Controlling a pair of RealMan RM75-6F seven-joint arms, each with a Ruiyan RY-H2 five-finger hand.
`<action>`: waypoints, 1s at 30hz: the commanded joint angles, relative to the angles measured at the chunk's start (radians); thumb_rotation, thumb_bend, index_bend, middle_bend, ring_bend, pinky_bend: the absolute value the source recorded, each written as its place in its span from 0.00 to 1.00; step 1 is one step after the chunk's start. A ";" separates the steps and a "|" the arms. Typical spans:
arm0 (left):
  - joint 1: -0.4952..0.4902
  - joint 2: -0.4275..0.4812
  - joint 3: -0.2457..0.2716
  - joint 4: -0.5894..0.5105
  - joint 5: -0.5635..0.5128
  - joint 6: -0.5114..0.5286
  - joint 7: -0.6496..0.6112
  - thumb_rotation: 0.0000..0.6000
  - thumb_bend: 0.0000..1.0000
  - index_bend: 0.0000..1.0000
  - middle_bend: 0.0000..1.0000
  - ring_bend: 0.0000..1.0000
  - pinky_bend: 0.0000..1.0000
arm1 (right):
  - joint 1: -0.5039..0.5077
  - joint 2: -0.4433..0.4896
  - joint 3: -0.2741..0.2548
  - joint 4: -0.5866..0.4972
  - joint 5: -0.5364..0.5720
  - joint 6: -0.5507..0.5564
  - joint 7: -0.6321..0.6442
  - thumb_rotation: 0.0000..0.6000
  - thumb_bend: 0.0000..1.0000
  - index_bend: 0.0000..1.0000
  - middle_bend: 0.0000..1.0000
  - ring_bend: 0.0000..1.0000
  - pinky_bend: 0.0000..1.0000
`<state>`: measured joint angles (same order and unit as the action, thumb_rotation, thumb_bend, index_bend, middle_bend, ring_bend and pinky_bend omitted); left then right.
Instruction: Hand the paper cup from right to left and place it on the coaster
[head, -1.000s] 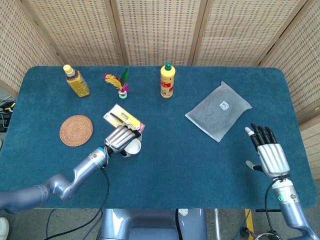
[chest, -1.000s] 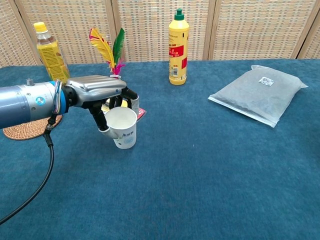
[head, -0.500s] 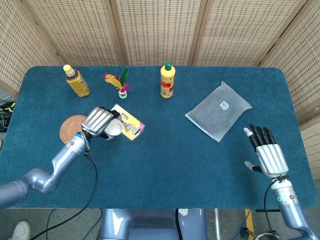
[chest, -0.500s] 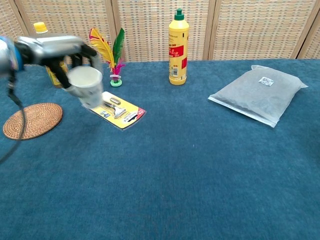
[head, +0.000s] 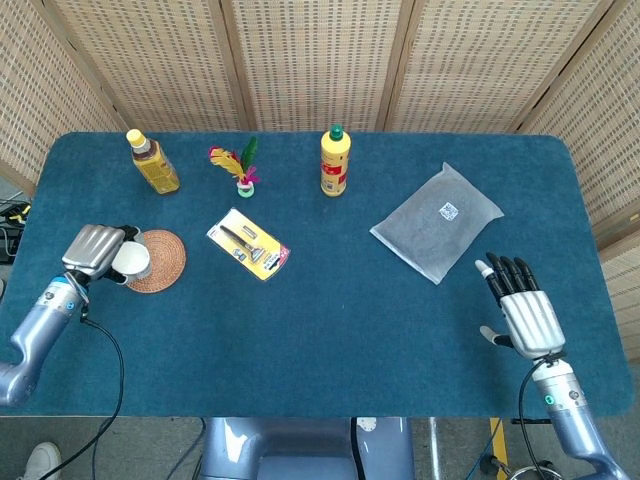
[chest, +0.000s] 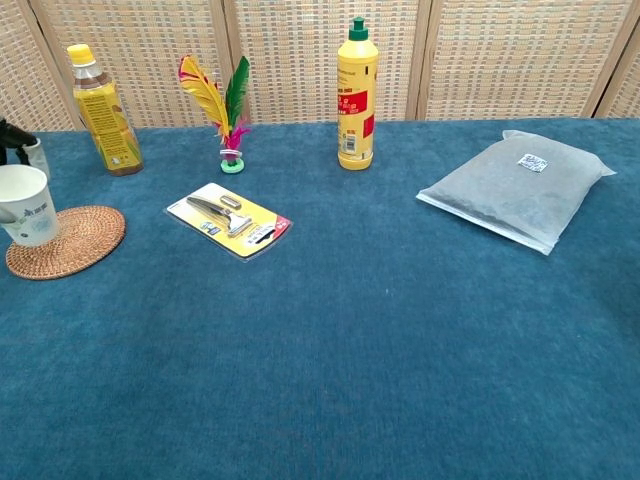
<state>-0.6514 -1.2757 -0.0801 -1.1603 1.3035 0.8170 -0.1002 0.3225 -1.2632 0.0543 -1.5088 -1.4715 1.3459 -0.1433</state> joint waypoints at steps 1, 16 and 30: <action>0.020 -0.050 0.014 0.089 0.045 0.029 -0.096 1.00 0.00 0.41 0.42 0.48 0.42 | 0.001 -0.004 0.001 0.000 -0.004 -0.002 -0.005 1.00 0.00 0.06 0.00 0.00 0.00; -0.026 -0.157 -0.005 0.260 0.040 -0.036 -0.139 1.00 0.00 0.41 0.41 0.47 0.42 | -0.007 0.000 0.011 0.002 0.001 -0.009 0.013 1.00 0.00 0.06 0.00 0.00 0.00; -0.008 -0.071 0.007 0.169 0.125 0.047 -0.325 1.00 0.00 0.00 0.00 0.00 0.02 | -0.012 0.004 0.014 -0.006 -0.005 -0.014 0.028 1.00 0.00 0.06 0.00 0.00 0.00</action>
<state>-0.6747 -1.3831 -0.0709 -0.9566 1.4054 0.8159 -0.3762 0.3103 -1.2595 0.0685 -1.5146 -1.4767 1.3314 -0.1159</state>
